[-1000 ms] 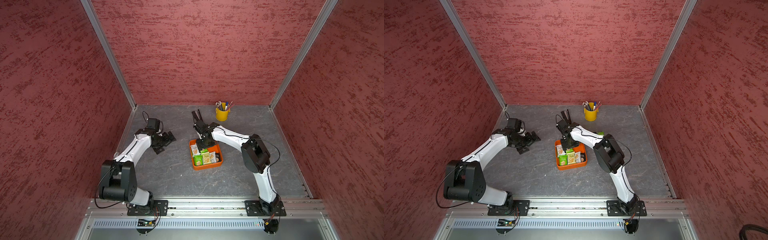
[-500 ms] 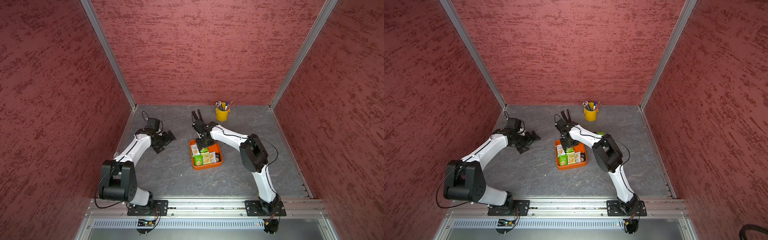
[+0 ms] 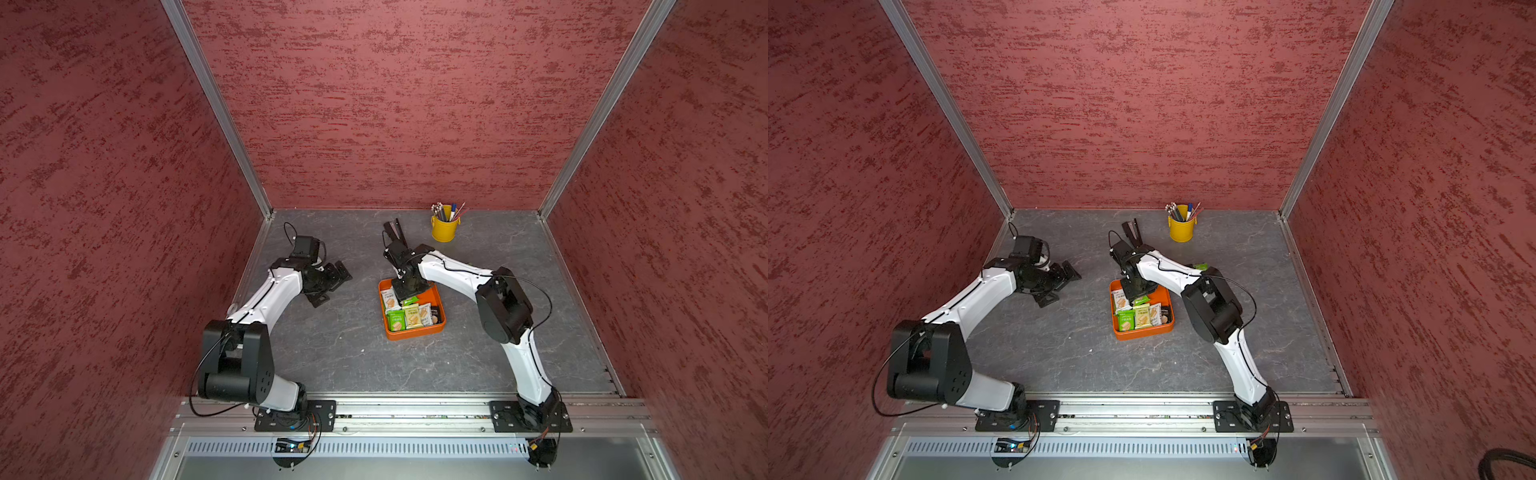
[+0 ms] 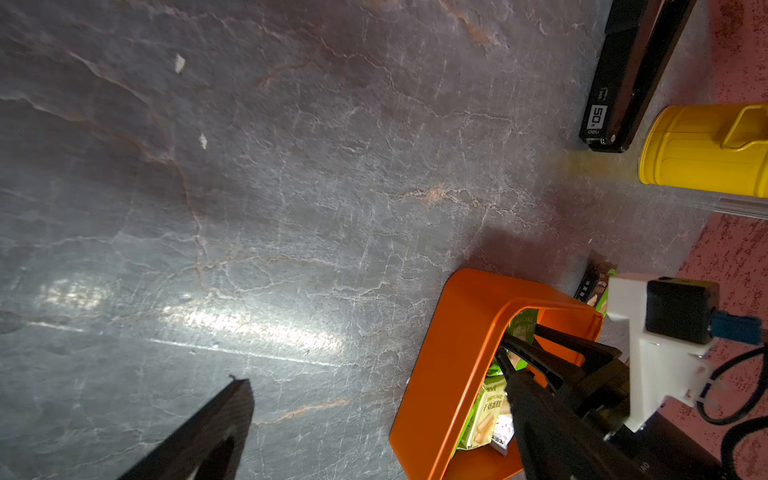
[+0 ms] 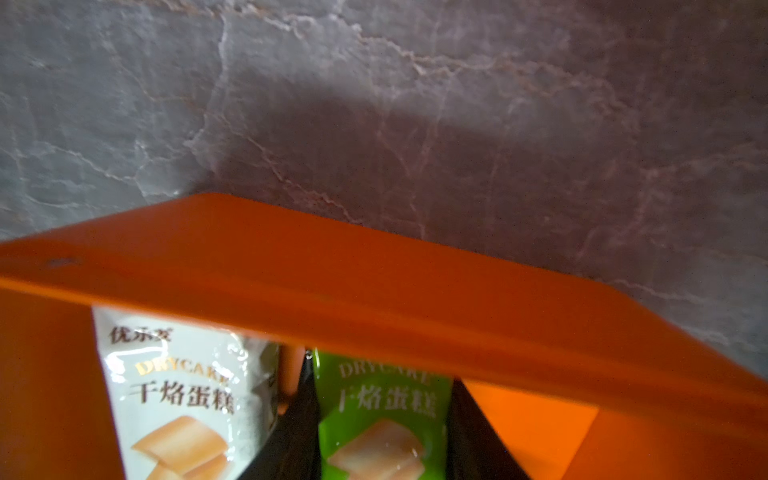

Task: Take the cookies out of the storage box
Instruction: Pick up the cookie from the storage box.

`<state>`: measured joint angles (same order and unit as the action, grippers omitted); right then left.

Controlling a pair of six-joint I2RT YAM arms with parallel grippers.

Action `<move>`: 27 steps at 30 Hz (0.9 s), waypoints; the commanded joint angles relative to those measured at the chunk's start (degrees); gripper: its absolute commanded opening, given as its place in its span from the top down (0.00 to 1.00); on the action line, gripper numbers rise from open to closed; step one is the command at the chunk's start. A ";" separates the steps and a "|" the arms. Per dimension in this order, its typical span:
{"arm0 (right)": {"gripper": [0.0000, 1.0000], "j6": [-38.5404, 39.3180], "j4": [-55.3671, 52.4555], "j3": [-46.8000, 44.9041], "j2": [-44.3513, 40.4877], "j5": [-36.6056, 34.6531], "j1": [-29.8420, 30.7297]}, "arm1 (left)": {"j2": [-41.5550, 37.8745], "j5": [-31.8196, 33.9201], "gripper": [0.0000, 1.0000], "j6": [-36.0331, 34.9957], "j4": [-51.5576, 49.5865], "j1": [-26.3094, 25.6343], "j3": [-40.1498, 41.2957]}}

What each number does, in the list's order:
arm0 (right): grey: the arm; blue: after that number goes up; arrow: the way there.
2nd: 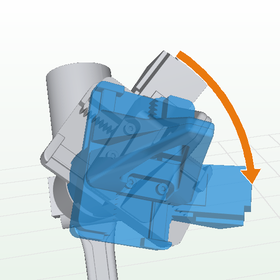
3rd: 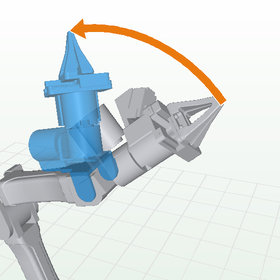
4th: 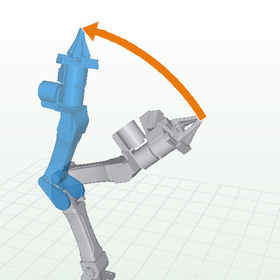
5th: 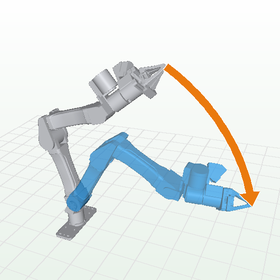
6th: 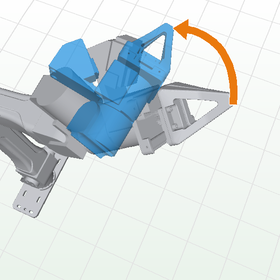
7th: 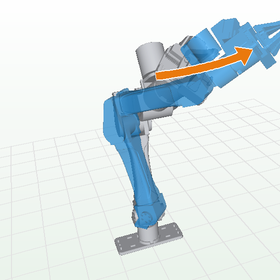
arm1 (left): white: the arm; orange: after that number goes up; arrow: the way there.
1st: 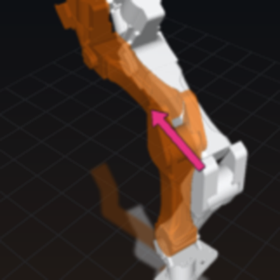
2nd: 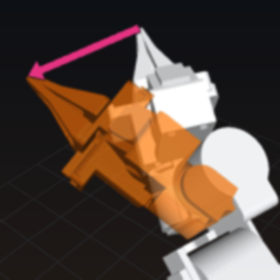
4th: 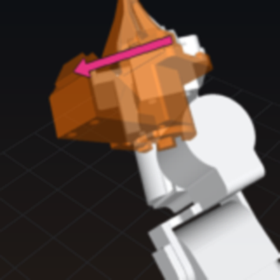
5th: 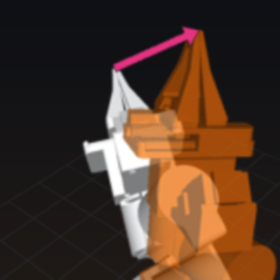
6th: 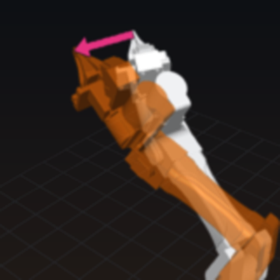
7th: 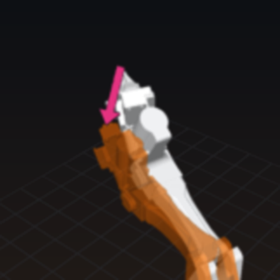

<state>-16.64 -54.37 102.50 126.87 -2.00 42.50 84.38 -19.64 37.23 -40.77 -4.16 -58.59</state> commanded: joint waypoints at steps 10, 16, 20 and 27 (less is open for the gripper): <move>0.63 -0.66 -0.04 -0.38 -4.85 2.46 0.56 | 0.50 -1.27 0.00 0.38 0.74 0.17 -2.91; 0.63 -1.49 0.05 -3.48 -9.87 3.21 0.15 | 3.50 -0.79 0.00 0.32 0.56 -2.16 -7.44; 0.63 -2.25 0.58 -6.32 -13.75 3.14 -0.61 | 6.28 0.10 0.00 0.36 0.76 -5.11 -10.10; 0.63 -2.02 0.06 -10.76 -18.86 4.58 -4.86 | 11.60 -0.85 0.00 2.14 1.66 -9.20 -14.90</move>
<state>-18.37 -54.17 93.41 109.95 1.56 39.88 94.59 -20.40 38.35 -39.99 -12.40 -71.07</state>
